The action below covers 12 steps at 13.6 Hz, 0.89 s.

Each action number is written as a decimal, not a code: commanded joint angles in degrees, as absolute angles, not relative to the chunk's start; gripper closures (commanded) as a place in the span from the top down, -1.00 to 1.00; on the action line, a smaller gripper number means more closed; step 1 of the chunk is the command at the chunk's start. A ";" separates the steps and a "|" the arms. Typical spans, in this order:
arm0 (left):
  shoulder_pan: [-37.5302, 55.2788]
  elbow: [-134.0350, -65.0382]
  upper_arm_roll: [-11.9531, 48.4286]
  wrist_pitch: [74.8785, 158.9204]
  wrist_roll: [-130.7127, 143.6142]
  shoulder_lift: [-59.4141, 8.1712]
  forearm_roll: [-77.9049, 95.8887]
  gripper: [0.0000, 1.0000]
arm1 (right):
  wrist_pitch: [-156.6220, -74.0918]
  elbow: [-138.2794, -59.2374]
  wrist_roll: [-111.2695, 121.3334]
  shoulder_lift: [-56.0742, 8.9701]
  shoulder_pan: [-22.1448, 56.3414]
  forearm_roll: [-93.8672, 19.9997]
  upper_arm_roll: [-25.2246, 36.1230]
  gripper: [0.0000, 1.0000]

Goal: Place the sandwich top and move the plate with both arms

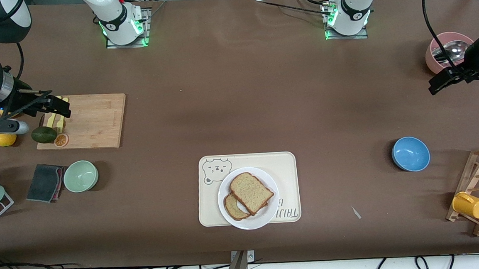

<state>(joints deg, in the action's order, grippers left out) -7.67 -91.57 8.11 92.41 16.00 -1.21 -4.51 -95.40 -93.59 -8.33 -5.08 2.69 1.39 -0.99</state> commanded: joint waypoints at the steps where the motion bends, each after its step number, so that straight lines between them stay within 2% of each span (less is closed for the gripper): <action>1: -7.39 -92.02 6.26 91.41 10.22 -0.09 -2.39 1.00 | -95.80 -93.87 -7.56 -4.75 2.72 0.62 -0.88 1.00; 4: -2.47 -91.58 0.45 90.62 9.58 0.00 0.00 1.00 | -96.15 -93.96 -7.65 -4.75 2.72 0.62 -0.88 1.00; 12: -2.11 -91.49 1.67 90.35 9.40 -0.09 0.79 1.00 | -96.06 -93.95 -8.53 -4.75 2.72 0.53 -0.88 1.00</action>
<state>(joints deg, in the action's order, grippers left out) -2.12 -91.58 1.79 91.09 10.74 -0.43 -0.75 -95.73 -93.59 -8.38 -5.14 2.69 1.39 -0.99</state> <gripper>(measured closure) 0.000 0.000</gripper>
